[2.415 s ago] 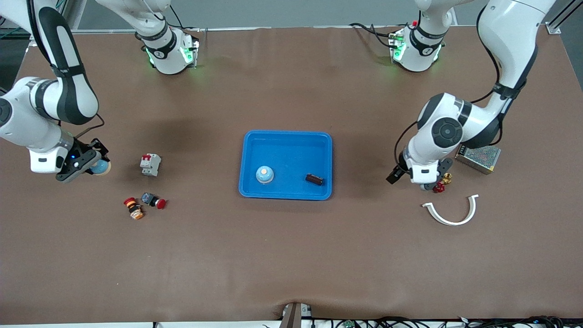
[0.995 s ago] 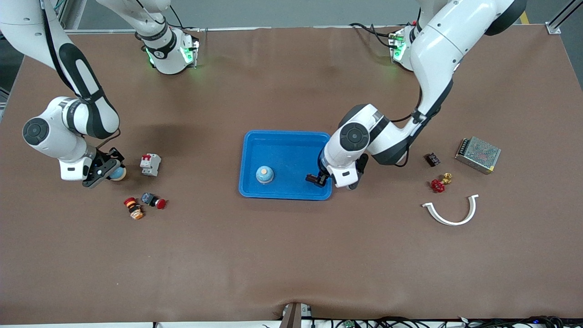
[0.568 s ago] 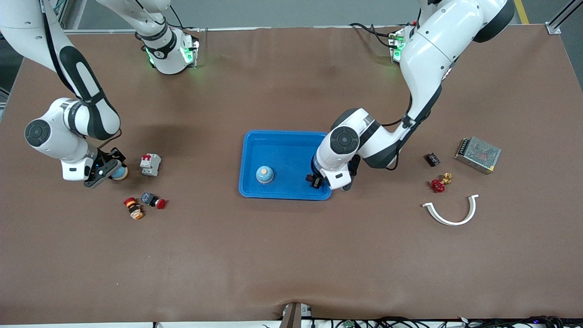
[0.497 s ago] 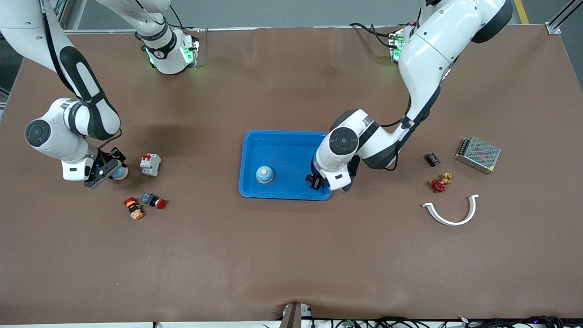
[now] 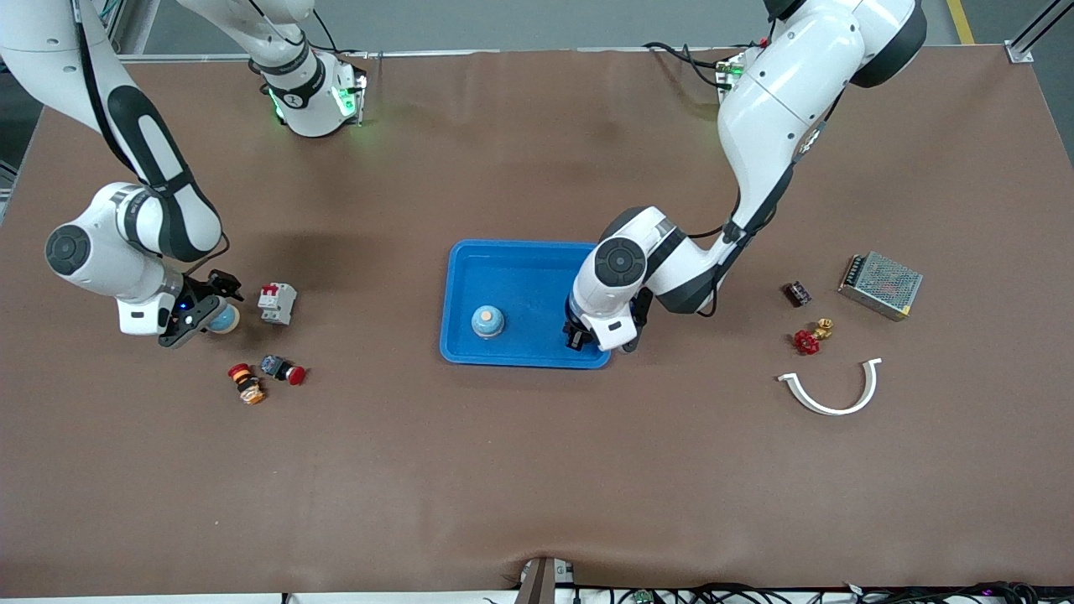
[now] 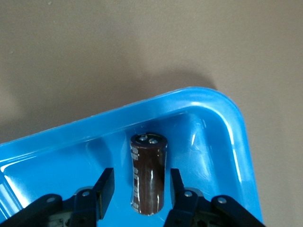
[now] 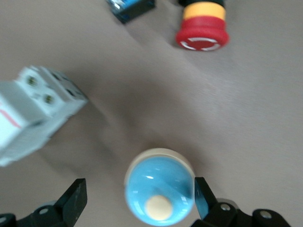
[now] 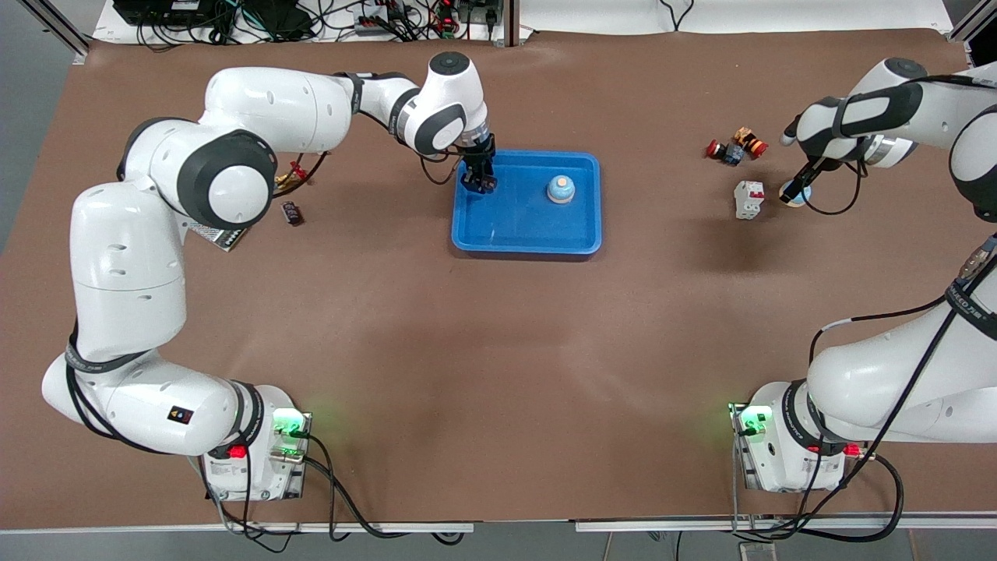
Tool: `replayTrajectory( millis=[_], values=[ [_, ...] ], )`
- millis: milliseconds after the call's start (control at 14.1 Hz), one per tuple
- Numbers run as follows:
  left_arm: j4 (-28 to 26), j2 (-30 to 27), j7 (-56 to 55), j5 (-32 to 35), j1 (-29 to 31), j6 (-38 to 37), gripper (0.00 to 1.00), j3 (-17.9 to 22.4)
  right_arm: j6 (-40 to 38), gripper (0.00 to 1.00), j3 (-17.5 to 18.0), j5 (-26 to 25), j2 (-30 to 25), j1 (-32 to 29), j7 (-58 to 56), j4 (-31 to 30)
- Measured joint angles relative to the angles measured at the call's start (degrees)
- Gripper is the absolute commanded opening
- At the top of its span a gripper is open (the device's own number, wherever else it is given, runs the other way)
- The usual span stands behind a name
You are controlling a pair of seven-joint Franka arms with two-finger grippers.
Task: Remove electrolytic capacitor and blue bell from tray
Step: 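Move the left gripper back to the tray and grasp the second capacitor, then carry the capacitor toward the white arc while the right gripper reaches the bell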
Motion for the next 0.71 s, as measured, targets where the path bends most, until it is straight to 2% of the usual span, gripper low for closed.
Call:
replayTrajectory(
  millis=[71,355,710],
  values=[
    [0.0,0.1,0.0,0.0,0.0,0.0,0.01,0.0,-5.3,1.0,0.5,1.2,-0.6,0.1,0.1,2.4],
    [0.6,0.2,0.0,0.0,0.0,0.3,0.0,0.0,-24.4,1.0,1.5,2.1,-5.1,2.4,8.4,13.1],
    [2.1,-2.1,0.5,0.6,0.5,-1.5,0.0,0.2,-36.8,1.0,2.0,2.1,-11.1,11.7,31.7,20.3]
  ],
)
